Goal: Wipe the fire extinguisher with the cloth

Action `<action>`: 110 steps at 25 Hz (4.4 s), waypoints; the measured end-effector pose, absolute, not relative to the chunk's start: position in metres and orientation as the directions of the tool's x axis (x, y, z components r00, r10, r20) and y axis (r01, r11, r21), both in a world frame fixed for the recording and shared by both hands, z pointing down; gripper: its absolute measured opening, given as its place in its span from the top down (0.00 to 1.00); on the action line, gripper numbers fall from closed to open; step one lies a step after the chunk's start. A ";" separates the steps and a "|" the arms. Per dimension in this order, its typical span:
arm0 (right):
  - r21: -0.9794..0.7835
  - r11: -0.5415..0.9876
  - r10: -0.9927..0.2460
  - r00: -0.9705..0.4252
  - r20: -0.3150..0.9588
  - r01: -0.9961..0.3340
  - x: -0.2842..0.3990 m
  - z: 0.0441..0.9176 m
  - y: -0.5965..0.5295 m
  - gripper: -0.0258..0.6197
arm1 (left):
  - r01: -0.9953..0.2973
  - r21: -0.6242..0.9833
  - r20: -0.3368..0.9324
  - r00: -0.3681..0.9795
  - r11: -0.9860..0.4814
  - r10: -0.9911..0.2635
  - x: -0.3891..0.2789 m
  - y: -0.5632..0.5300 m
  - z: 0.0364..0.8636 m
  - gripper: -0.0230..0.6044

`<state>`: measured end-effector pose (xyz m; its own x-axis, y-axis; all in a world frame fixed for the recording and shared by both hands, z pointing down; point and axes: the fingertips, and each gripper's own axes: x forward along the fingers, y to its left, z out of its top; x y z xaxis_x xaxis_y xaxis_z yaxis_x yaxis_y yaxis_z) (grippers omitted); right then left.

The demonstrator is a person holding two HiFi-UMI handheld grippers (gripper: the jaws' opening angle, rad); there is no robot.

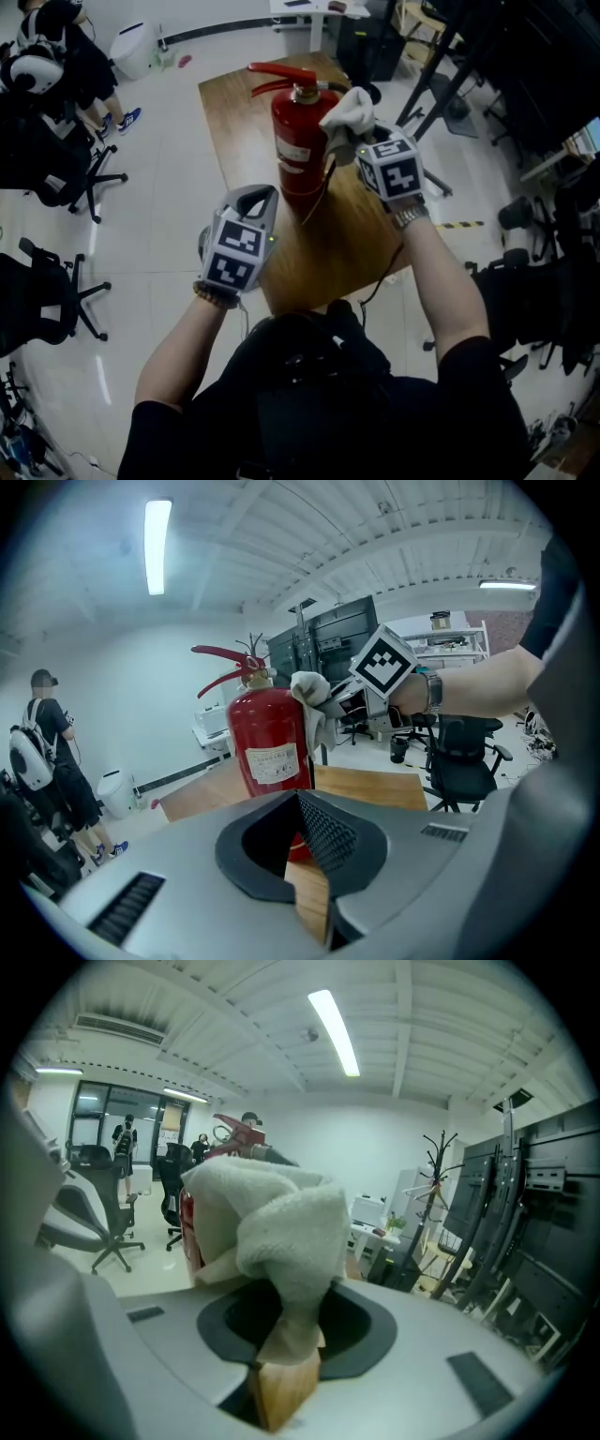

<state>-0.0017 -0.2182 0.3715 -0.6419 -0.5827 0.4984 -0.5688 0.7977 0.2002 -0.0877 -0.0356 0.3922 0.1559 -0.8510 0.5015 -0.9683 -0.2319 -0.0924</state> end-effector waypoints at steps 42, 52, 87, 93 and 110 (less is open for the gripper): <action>-0.033 0.985 -0.089 -0.654 0.752 -0.172 -0.008 0.586 -0.205 0.78 | -1.000 0.012 0.672 -0.003 0.015 -0.741 -0.032 -0.121 0.468 0.97; -0.060 0.992 -0.023 -0.620 0.784 -0.113 -0.007 0.617 -0.203 0.78 | -0.996 0.031 0.686 -0.042 0.087 -0.726 -0.030 -0.123 0.479 0.97; -0.007 0.954 -0.214 -0.700 0.682 -0.299 0.047 0.510 -0.203 0.78 | -0.999 0.028 0.634 -0.011 0.037 -0.773 -0.051 -0.068 0.438 0.97; 0.042 0.940 -0.295 -0.747 0.596 -0.339 0.059 0.444 -0.213 0.78 | -0.999 0.030 0.599 0.005 0.016 -0.800 -0.041 -0.070 0.422 0.97; 0.194 0.960 -0.267 -0.861 0.432 -0.201 0.024 0.326 -0.283 0.78 | -0.983 0.006 0.573 -0.147 0.183 -0.806 -0.040 -0.098 0.408 0.97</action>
<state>0.0243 -0.2830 0.3256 -0.8614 -0.2669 0.4322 -0.2005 0.9604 0.1935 -0.0400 -0.0978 0.4077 -0.1466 -0.8065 0.5728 -0.9831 0.1832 0.0064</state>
